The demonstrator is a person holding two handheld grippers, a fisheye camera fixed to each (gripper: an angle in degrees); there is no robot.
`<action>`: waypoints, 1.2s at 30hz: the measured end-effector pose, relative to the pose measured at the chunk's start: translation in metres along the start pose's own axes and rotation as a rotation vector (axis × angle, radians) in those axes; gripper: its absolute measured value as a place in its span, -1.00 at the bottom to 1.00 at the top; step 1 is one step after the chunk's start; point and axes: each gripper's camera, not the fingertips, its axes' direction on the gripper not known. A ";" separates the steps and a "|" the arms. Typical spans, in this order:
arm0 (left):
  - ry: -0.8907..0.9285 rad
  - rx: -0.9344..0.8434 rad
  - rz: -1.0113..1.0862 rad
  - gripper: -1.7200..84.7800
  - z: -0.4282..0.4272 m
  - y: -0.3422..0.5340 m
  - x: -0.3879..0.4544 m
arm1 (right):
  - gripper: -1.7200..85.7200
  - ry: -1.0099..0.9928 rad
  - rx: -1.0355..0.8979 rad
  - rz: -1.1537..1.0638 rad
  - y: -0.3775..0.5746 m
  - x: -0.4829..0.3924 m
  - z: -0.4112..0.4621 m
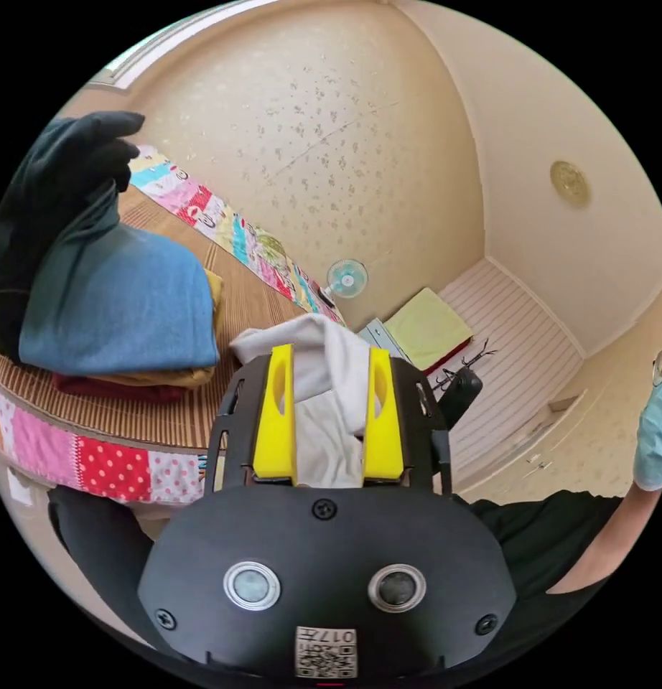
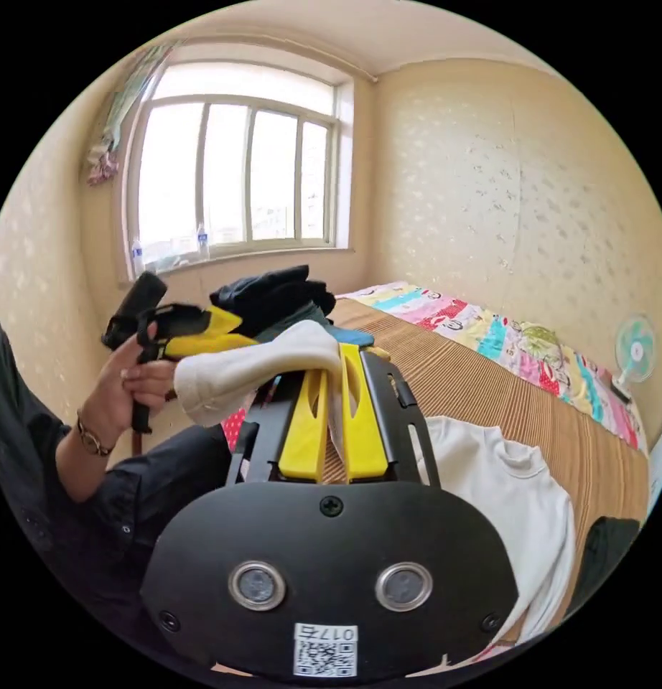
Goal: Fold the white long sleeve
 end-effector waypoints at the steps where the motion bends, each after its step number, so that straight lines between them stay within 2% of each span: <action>1: -0.033 0.022 -0.008 -0.64 -0.007 0.005 -0.004 | -0.84 -0.026 0.049 0.102 -0.005 0.038 -0.003; 4: -0.026 0.010 -0.049 -0.65 -0.003 0.017 -0.022 | -0.84 -0.028 0.169 0.386 0.012 0.151 -0.017; 7: -0.003 -0.055 -0.090 -0.65 0.022 0.028 -0.043 | -0.85 0.086 0.235 0.655 0.080 0.249 -0.033; 10: 0.001 -0.181 -0.091 -0.66 0.068 0.036 -0.058 | -0.85 0.258 0.125 0.936 0.173 0.313 -0.037; 14: -0.045 -0.363 -0.077 -0.66 0.143 0.049 -0.068 | -0.82 0.278 0.007 1.212 0.278 0.347 -0.037; 17: -0.069 -0.439 -0.046 -0.67 0.192 0.055 -0.070 | -0.79 0.188 0.092 1.209 0.289 0.355 -0.046; 20: -0.106 -0.498 -0.037 -0.75 0.235 0.057 -0.078 | -0.83 0.209 0.018 1.198 0.269 0.370 -0.039; 22: -0.078 -0.600 -0.046 -0.85 0.269 0.055 -0.088 | -0.85 0.180 0.023 1.120 0.247 0.376 -0.037; 25: 0.012 -0.607 -0.094 -0.88 0.271 0.047 -0.098 | -0.85 0.158 0.162 0.969 0.213 0.368 -0.053; 26: 0.003 -0.590 -0.086 -0.88 0.266 0.046 -0.097 | -0.84 0.180 0.221 0.987 0.213 0.367 -0.062; 28: -0.038 -0.553 -0.029 -0.87 0.248 0.045 -0.091 | -0.79 0.196 0.224 1.075 0.224 0.375 -0.065; 30: -0.045 -0.565 -0.020 -0.86 0.242 0.049 -0.090 | -0.70 0.207 0.059 1.161 0.234 0.392 -0.053; 32: -0.051 -0.589 0.002 -0.84 0.238 0.052 -0.091 | -0.66 0.420 -0.312 1.221 0.233 0.402 -0.031; 34: -0.051 -0.602 0.028 -0.75 0.232 0.054 -0.092 | -0.67 0.564 -0.310 1.122 0.208 0.381 -0.027; 36: -0.040 -0.587 0.020 -0.71 0.227 0.054 -0.095 | -0.69 0.597 -0.256 0.929 0.164 0.349 -0.011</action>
